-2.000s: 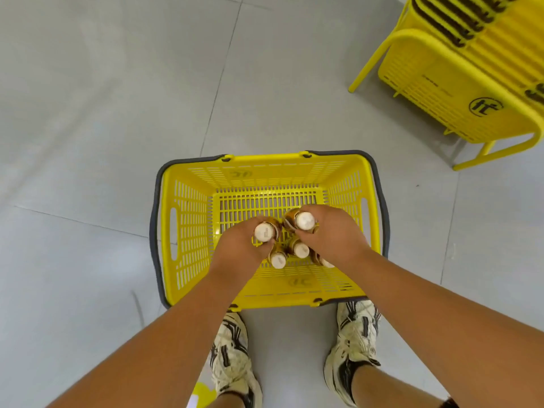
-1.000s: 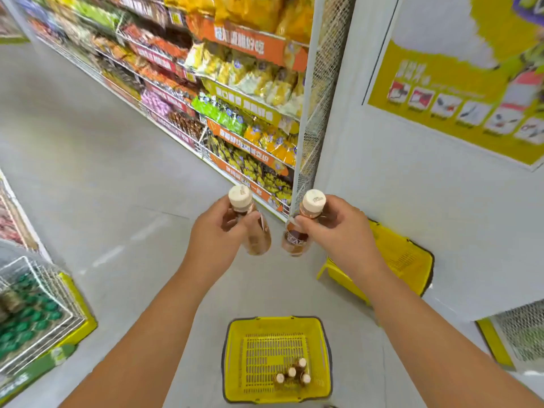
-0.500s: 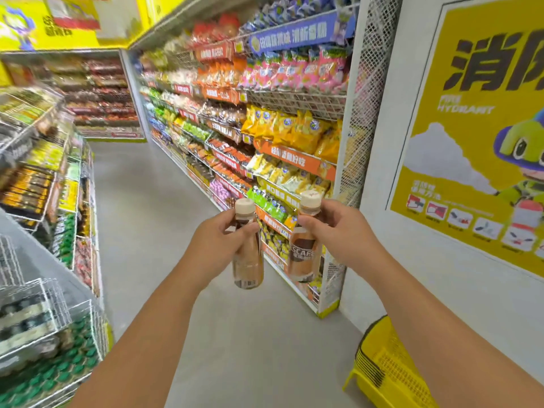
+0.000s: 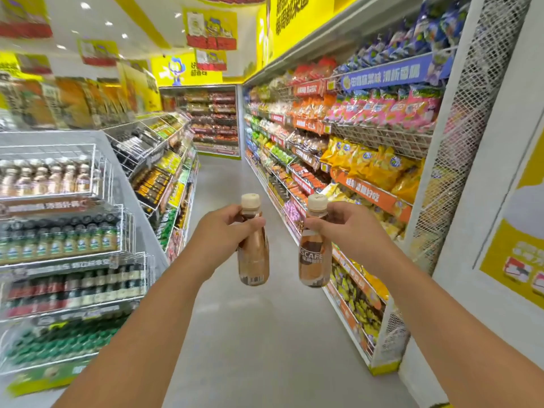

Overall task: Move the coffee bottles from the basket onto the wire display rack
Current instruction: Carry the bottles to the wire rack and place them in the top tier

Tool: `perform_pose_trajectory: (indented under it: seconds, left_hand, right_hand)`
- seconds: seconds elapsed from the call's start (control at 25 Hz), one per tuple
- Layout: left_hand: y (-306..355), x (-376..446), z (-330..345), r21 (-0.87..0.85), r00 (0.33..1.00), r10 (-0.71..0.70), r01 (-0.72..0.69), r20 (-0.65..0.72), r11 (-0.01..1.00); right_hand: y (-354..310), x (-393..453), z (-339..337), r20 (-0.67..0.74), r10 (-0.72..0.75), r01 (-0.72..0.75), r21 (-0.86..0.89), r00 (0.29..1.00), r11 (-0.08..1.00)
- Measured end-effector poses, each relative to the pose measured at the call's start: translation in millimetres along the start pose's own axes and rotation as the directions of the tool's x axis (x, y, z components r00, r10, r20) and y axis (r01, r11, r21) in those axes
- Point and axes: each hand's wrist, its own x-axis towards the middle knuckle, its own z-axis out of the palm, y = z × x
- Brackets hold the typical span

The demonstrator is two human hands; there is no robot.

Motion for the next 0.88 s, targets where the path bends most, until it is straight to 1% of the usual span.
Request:
perform_pose_trajectory:
  seconds: [0.24, 0.44, 0.56, 0.72, 0.88]
  left_hand:
    - [-8.8, -21.4, -90.0, 0.042, 0.976, -0.039, 0.049, -0.212, 0.998]
    - [-32.2, -50.2, -185.9, 0.044, 0.937, -0.077, 0.097, -0.34, 0.994]
    - [-51.6, -61.8, -259.8, 0.067, 0.917, -0.091, 0.127, -0.389, 0.99]
    - [-79.6, -64.8, -376.0, 0.145, 0.885, -0.079, 0.162, -0.459, 0.976]
    - [-100.7, -54.9, -486.4, 0.179, 0.87, -0.086, 0.195, -0.486, 0.964]
  right_hand:
    - [-36.1, 28.0, 84.1, 0.17, -0.078, 0.07, 0.051, 0.982, 0.996]
    - [-74.4, 36.9, 193.9, 0.296, -0.117, 0.102, 0.066, 0.948, 0.993]
    - [-103.1, 43.2, 271.9, 0.349, -0.14, 0.106, 0.115, 0.926, 0.988]
    - [-149.4, 60.7, 388.2, 0.41, -0.189, 0.123, 0.181, 0.893, 0.976]
    - [-193.8, 84.6, 490.8, 0.442, -0.213, 0.14, 0.192, 0.872, 0.971]
